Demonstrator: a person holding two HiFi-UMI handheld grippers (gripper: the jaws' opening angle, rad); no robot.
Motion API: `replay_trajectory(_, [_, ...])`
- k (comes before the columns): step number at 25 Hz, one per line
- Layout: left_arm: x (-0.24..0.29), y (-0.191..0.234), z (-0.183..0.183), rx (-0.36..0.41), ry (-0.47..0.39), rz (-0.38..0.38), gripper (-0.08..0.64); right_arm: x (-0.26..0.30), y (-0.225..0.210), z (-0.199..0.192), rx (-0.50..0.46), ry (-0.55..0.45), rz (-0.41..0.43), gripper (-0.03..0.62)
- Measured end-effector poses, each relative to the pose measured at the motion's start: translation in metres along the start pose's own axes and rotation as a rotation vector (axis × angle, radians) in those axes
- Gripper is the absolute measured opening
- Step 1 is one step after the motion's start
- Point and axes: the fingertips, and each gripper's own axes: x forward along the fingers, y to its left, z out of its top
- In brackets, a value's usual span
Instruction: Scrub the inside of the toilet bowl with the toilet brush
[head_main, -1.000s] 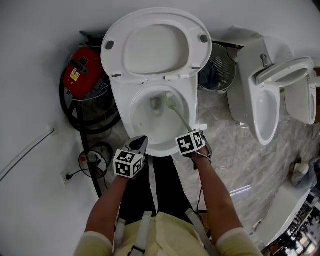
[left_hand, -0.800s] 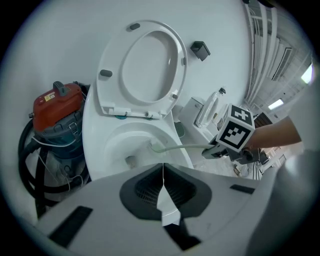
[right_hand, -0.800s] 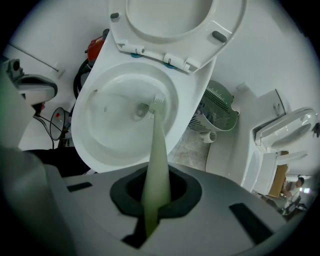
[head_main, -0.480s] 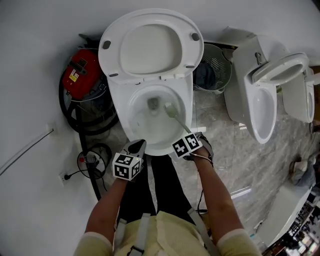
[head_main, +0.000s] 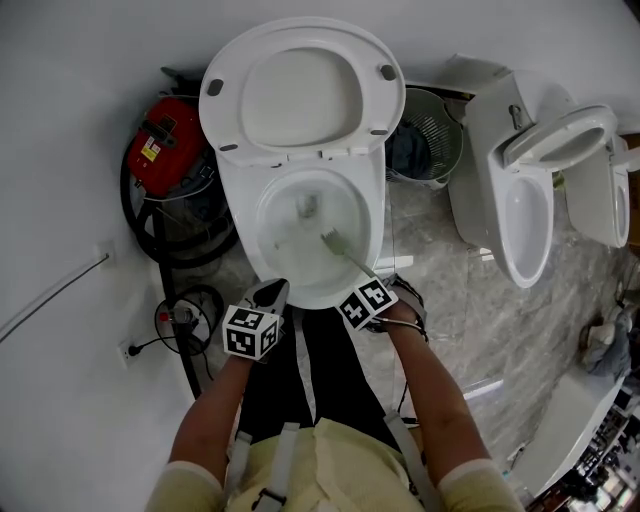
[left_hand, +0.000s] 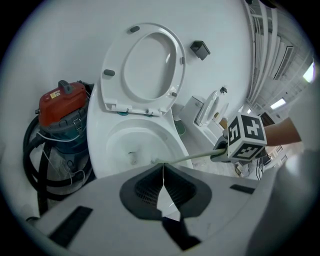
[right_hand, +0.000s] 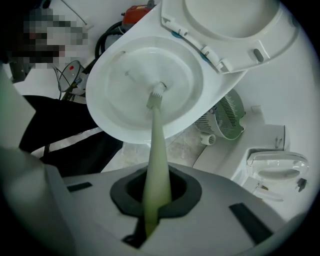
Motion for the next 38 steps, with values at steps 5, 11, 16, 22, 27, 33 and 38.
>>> replay_trajectory(5, [-0.003,0.005,-0.004,-0.022,-0.003,0.009,0.012,0.000,0.023,-0.005,-0.008,0.005,0.065,0.015])
replay_trajectory(11, [-0.005,0.007,-0.007,-0.032,0.000,0.015,0.012,-0.004,0.051,-0.001,0.014,-0.006,0.188,0.015])
replay_trajectory(16, [-0.008,0.014,-0.007,-0.045,-0.001,0.019,0.012,-0.010,0.077,0.013,0.039,-0.035,0.291,0.015])
replay_trajectory(22, [-0.010,0.019,-0.003,-0.092,-0.017,0.023,0.012,-0.021,0.098,0.035,0.143,-0.086,0.408,0.015])
replay_trajectory(27, [-0.011,0.024,0.000,-0.116,-0.016,0.022,0.012,-0.030,0.103,0.057,0.179,-0.136,0.438,0.015])
replay_trajectory(33, [-0.009,0.027,0.001,-0.142,-0.002,0.032,0.012,-0.038,0.103,0.078,0.217,-0.187,0.460,0.015])
replay_trajectory(38, [-0.008,0.028,0.004,-0.122,-0.030,0.028,0.011,-0.039,0.104,0.092,0.252,-0.206,0.471,0.015])
